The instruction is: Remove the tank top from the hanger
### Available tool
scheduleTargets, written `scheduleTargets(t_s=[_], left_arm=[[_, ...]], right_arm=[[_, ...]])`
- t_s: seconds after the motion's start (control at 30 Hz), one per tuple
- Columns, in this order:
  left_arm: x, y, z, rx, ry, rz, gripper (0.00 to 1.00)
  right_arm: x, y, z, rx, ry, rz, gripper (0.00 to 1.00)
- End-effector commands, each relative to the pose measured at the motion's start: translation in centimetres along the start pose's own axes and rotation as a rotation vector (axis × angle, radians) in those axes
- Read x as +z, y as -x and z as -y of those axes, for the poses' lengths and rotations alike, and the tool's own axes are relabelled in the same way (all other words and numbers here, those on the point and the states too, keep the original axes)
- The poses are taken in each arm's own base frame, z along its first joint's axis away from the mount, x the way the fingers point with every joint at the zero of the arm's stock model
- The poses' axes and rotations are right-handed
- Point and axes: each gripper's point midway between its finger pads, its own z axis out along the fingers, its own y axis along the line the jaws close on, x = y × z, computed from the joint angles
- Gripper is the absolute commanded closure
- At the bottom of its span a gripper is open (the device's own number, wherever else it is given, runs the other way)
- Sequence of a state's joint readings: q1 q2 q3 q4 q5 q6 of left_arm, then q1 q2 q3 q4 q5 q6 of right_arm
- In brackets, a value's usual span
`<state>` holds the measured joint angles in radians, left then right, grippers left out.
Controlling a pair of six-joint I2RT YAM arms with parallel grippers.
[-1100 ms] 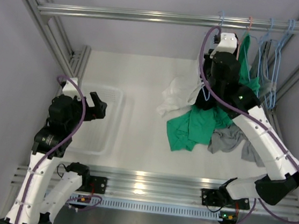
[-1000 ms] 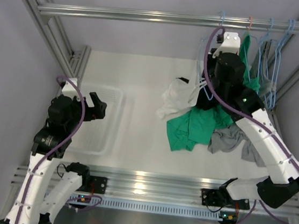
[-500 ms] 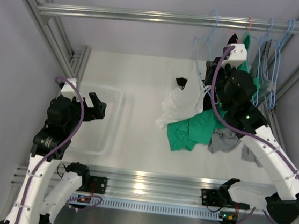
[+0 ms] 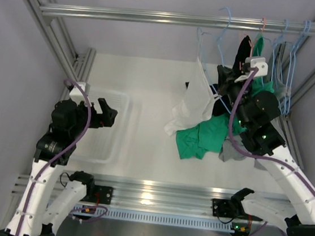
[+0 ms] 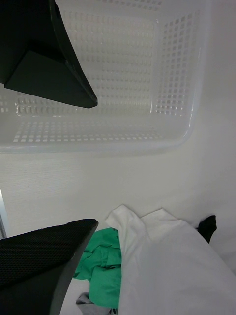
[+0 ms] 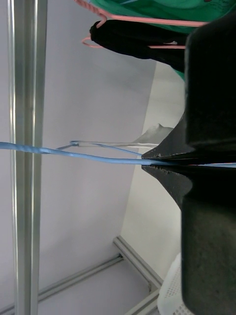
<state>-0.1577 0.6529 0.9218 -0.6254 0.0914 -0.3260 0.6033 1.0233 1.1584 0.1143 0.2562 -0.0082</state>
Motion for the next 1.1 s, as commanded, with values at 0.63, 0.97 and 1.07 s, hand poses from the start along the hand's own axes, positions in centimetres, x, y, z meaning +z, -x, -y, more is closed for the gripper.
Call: scheduleTargets(t_s=[0.63, 0.97, 1.07], left_arm=[[5.1, 9.4, 21.8, 0.194, -0.476, 0.12, 0.06], [6.0, 9.5, 28.4, 0.384, -0.682, 0.181, 0.37], [6.1, 8.9, 28.8, 0.388, -0.708, 0.179, 0.43]], right_arm=[[-15.7, 4.0, -3.4, 0.294, 0.349, -0.052, 1.0], [-18.7, 7.3, -4.0, 0.309, 0.428, -0.025, 1.0], [-19.0, 7.6, -4.4, 0.313, 0.455, -0.023, 1.0]])
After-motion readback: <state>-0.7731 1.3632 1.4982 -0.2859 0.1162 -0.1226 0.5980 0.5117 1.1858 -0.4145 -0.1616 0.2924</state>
